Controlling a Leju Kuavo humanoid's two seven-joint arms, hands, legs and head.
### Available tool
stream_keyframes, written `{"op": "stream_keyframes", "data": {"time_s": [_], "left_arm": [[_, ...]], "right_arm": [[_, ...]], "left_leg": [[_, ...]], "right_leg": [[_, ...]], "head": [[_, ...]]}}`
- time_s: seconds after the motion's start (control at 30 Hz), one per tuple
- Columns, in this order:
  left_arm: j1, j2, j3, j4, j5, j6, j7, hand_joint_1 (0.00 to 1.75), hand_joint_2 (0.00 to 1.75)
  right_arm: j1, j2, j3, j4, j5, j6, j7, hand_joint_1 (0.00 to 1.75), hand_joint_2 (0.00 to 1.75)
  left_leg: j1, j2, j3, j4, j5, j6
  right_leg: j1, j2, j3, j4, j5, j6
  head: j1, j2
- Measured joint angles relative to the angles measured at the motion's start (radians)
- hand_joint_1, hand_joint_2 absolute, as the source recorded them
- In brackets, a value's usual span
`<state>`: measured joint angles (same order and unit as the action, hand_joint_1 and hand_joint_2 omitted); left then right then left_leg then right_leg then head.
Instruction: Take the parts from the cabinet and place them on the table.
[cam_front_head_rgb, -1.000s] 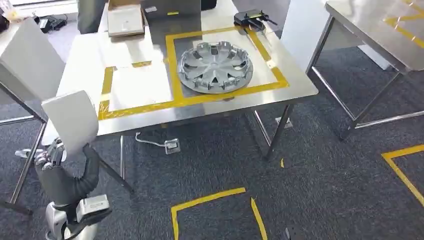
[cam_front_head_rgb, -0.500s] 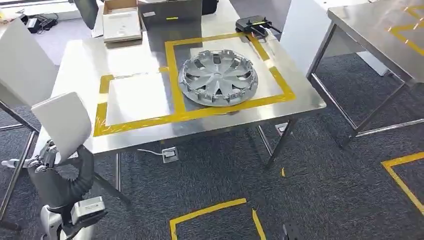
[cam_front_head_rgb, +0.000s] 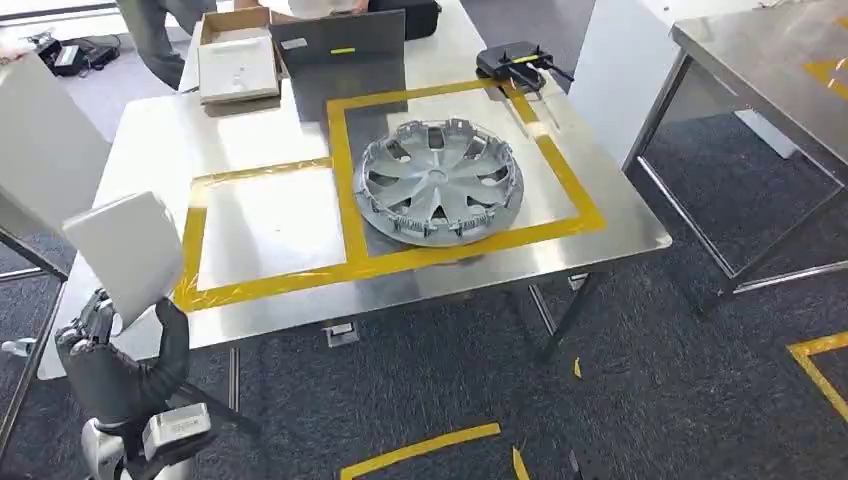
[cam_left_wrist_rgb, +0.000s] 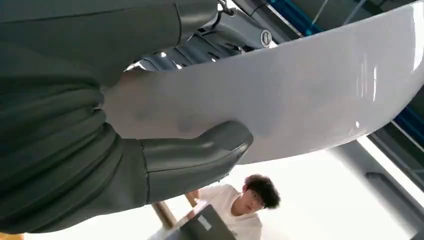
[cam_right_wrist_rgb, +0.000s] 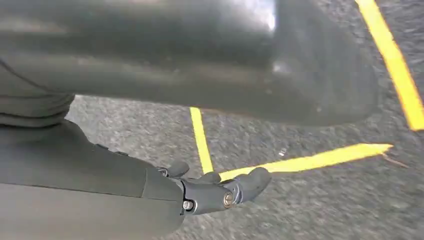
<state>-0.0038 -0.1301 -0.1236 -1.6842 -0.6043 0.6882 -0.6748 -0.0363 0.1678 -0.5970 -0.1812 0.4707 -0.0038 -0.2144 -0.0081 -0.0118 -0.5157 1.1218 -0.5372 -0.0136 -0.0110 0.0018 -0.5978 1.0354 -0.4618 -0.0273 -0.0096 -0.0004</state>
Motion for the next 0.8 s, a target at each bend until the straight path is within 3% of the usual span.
{"op": "stream_keyframes", "data": {"time_s": [0.03, 0.1, 0.13, 0.17, 0.2, 0.23, 0.27, 0.3, 0.33, 0.43, 0.5, 0.53, 0.6, 0.63, 0.67, 0.7, 0.73, 0.8], "left_arm": [[0.000, 0.000, 0.000, 0.000, 0.000, 0.000, 0.000, 1.75, 1.75], [0.004, 0.000, 0.000, 0.001, 0.000, 0.000, 0.001, 1.75, 1.75], [0.005, 0.000, 0.001, 0.001, 0.000, 0.000, 0.001, 1.75, 1.75], [0.005, 0.000, 0.001, 0.001, 0.000, 0.000, 0.000, 1.75, 1.75], [0.005, 0.000, 0.001, 0.001, 0.000, 0.000, 0.001, 1.75, 1.75], [0.005, 0.000, 0.001, 0.001, 0.000, 0.000, 0.001, 1.75, 1.75], [0.005, 0.000, 0.002, 0.001, 0.000, 0.000, 0.000, 1.75, 1.75], [0.005, 0.000, 0.002, 0.002, 0.000, 0.000, 0.000, 1.75, 1.75], [0.008, 0.000, 0.003, 0.003, 0.000, 0.000, 0.001, 1.75, 1.75], [0.011, 0.000, 0.005, -0.001, -0.008, 0.000, -0.001, 1.75, 1.75], [0.016, 0.000, 0.007, -0.008, -0.033, 0.000, -0.007, 1.75, 1.75], [0.016, 0.000, 0.007, -0.008, -0.060, 0.000, -0.008, 1.75, 1.75], [0.017, -0.002, 0.007, -0.005, -0.132, 0.003, -0.001, 1.75, 1.75], [0.017, -0.002, 0.007, -0.003, -0.172, 0.003, 0.003, 1.75, 1.75], [0.017, -0.003, 0.008, 0.002, -0.225, 0.006, 0.006, 1.75, 1.75], [0.017, -0.007, 0.009, 0.007, -0.293, 0.006, 0.010, 1.75, 1.75], [0.012, -0.014, 0.015, 0.015, -0.394, 0.006, 0.012, 1.75, 1.75], [-0.031, -0.031, 0.046, 0.060, -0.629, 0.007, -0.004, 1.75, 1.75]], "right_arm": [[-0.002, 0.000, 0.000, 0.000, 0.000, 0.000, 0.000, 0.00, 0.00], [-0.001, 0.000, -0.001, 0.000, 0.000, 0.000, 0.000, 0.00, 0.00], [0.001, 0.000, -0.001, 0.000, -0.001, 0.000, 0.000, 0.00, 0.00], [0.002, 0.000, -0.001, 0.000, -0.001, 0.000, 0.000, 0.00, 0.00], [0.003, 0.000, -0.001, 0.000, -0.001, 0.000, 0.000, 0.00, 0.00], [0.002, 0.000, -0.001, 0.000, -0.001, 0.000, 0.000, 0.00, 0.00], [0.002, 0.000, -0.001, 0.000, -0.001, 0.000, 0.000, 0.00, 0.00], [0.004, 0.000, -0.001, 0.001, -0.001, 0.000, 0.000, 0.00, 0.00], [0.001, 0.000, -0.002, 0.000, -0.001, 0.000, 0.000, 0.00, 0.00], [0.000, 0.000, -0.002, 0.000, -0.001, 0.000, -0.002, 0.00, 0.00], [-0.002, 0.000, -0.002, 0.000, 0.001, 0.002, -0.004, 0.00, 0.00], [-0.003, 0.000, -0.002, 0.000, 0.003, 0.004, -0.003, 0.00, 0.00], [-0.004, 0.000, -0.002, 0.000, 0.006, 0.005, -0.002, 0.00, 0.00], [-0.003, 0.000, -0.002, 0.000, 0.010, 0.005, -0.001, 0.00, 0.00], [-0.002, -0.001, -0.002, 0.000, 0.011, 0.008, -0.001, 0.00, 0.00], [-0.002, -0.001, -0.002, 0.000, 0.013, 0.014, -0.001, 0.00, 0.00], [-0.002, -0.002, -0.002, 0.000, 0.016, 0.020, 0.000, 0.00, 0.00], [-0.001, -0.002, -0.002, 0.000, 0.031, 0.028, 0.003, 0.00, 0.00]], "left_leg": [[0.002, 0.001, -0.045, 0.067, -0.013, -0.004], [0.007, 0.001, -0.134, 0.178, -0.088, -0.011], [0.008, 0.002, -0.165, 0.203, -0.116, -0.013], [0.009, 0.003, -0.180, 0.192, -0.117, -0.014], [0.010, 0.005, -0.176, 0.150, -0.091, -0.013], [0.010, 0.006, -0.160, 0.079, -0.040, -0.010], [0.010, 0.007, -0.142, 0.002, 0.027, -0.006], [0.009, 0.009, -0.135, -0.069, 0.116, -0.001], [0.003, 0.011, -0.136, -0.069, 0.089, 0.003], [0.004, 0.006, -0.116, -0.079, 0.090, 0.025], [0.010, 0.007, -0.085, -0.090, 0.088, 0.036], [0.010, 0.007, -0.078, -0.094, 0.084, 0.042], [0.010, 0.006, -0.069, -0.096, 0.072, 0.046], [0.010, 0.005, -0.063, -0.096, 0.064, 0.047], [0.010, 0.003, -0.055, -0.095, 0.057, 0.046], [0.010, 0.001, -0.044, -0.095, 0.048, 0.043], [0.011, 0.000, -0.032, -0.095, 0.040, 0.040], [0.011, 0.000, -0.014, -0.095, 0.023, 0.034]], "right_leg": [[0.000, 0.001, 0.008, -0.001, -0.009, -0.004], [0.000, 0.003, 0.024, -0.001, -0.028, -0.005], [0.000, 0.003, 0.035, -0.001, -0.037, -0.005], [0.000, 0.004, 0.049, -0.001, -0.049, -0.004], [0.000, 0.006, 0.063, -0.001, -0.060, -0.003], [0.000, 0.007, 0.080, -0.001, -0.072, 0.000], [0.000, 0.007, 0.096, -0.002, -0.083, 0.003], [0.001, 0.007, 0.100, -0.003, -0.095, 0.009], [0.004, 0.011, 0.110, -0.002, -0.105, 0.017], [0.006, 0.008, 0.129, -0.004, -0.103, 0.036], [0.002, 0.004, 0.102, 0.057, -0.095, 0.044], [0.002, 0.003, 0.061, 0.123, -0.103, 0.048], [0.001, 0.003, -0.033, 0.247, -0.168, 0.056], [0.001, 0.003, -0.073, 0.282, -0.203, 0.060], [0.001, 0.003, -0.092, 0.280, -0.205, 0.060], [0.000, 0.003, -0.094, 0.243, -0.174, 0.059], [0.000, 0.002, -0.080, 0.179, -0.120, 0.057], [0.000, -0.001, -0.036, 0.017, 0.024, 0.050]], "head": [[-0.001, 0.000], [-0.001, 0.000], [-0.003, 0.000], [-0.002, 0.000], [-0.002, 0.000], [-0.003, 0.000], [-0.002, 0.000], [-0.003, 0.000], [-0.003, 0.000], [-0.001, 0.000], [0.000, 0.000], [0.002, 0.000], [0.002, 0.000], [0.002, 0.000], [0.003, 0.000], [0.003, 0.000], [0.002, 0.000], [0.003, 0.000]]}}
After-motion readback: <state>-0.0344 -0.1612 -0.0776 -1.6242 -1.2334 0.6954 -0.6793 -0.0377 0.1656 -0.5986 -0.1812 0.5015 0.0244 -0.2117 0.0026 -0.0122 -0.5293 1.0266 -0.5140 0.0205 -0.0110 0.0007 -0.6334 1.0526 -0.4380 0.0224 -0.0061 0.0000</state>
